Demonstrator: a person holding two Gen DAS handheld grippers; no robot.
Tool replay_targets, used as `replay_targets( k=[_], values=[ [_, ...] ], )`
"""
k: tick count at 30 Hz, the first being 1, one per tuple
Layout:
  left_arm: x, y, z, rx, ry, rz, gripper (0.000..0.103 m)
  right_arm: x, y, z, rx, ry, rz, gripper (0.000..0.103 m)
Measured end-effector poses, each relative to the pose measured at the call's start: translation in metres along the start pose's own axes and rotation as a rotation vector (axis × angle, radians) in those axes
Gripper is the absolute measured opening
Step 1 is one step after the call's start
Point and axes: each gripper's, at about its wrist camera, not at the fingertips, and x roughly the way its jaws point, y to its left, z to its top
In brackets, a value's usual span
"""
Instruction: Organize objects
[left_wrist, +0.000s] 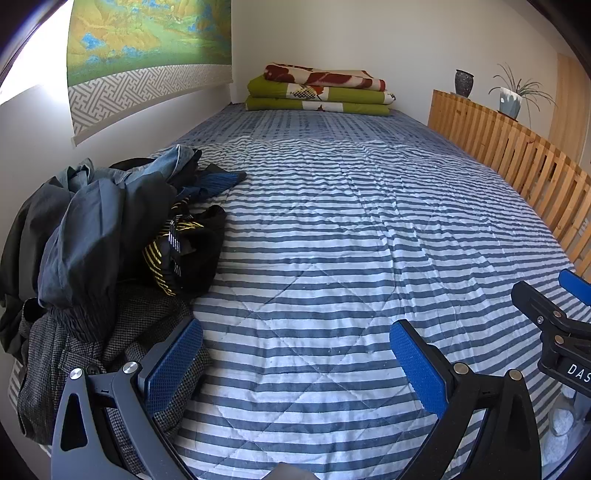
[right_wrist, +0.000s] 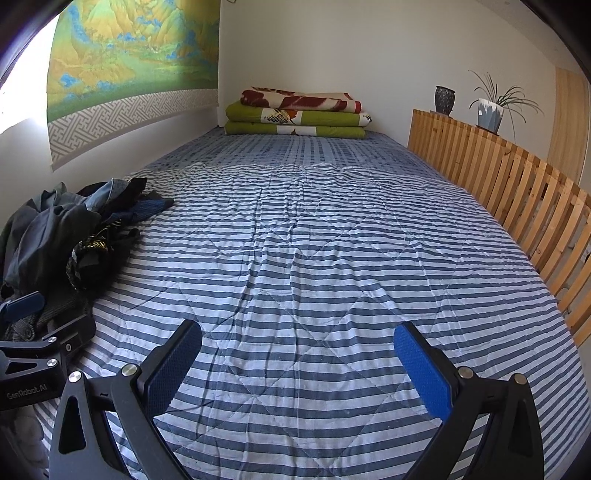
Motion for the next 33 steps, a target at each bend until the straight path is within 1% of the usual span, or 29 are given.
replay_targets(
  k=[5, 12, 20, 30, 33],
  values=[
    [0.007, -0.001, -0.001, 0.004, 0.017, 0.002, 0.102, 0.005, -0.004, -0.002, 0.009, 0.019, 0.001, 0.103],
    [0.01, -0.002, -0.002, 0.005, 0.018, -0.003, 0.102, 0.006, -0.008, -0.002, 0.015, 0.02, -0.003, 0.103],
    [0.013, -0.001, -0.005, 0.006, 0.025, 0.0, 0.102, 0.012, -0.009, -0.005, 0.026, 0.044, 0.005, 0.103],
    [0.017, -0.002, -0.006, 0.009, 0.035, -0.002, 0.103, 0.01, -0.004, -0.005, 0.01, 0.03, -0.003, 0.103],
    [0.018, -0.001, -0.007, 0.008, 0.036, -0.001, 0.103, 0.01, -0.004, -0.006, 0.011, 0.033, 0.01, 0.103]
  ],
)
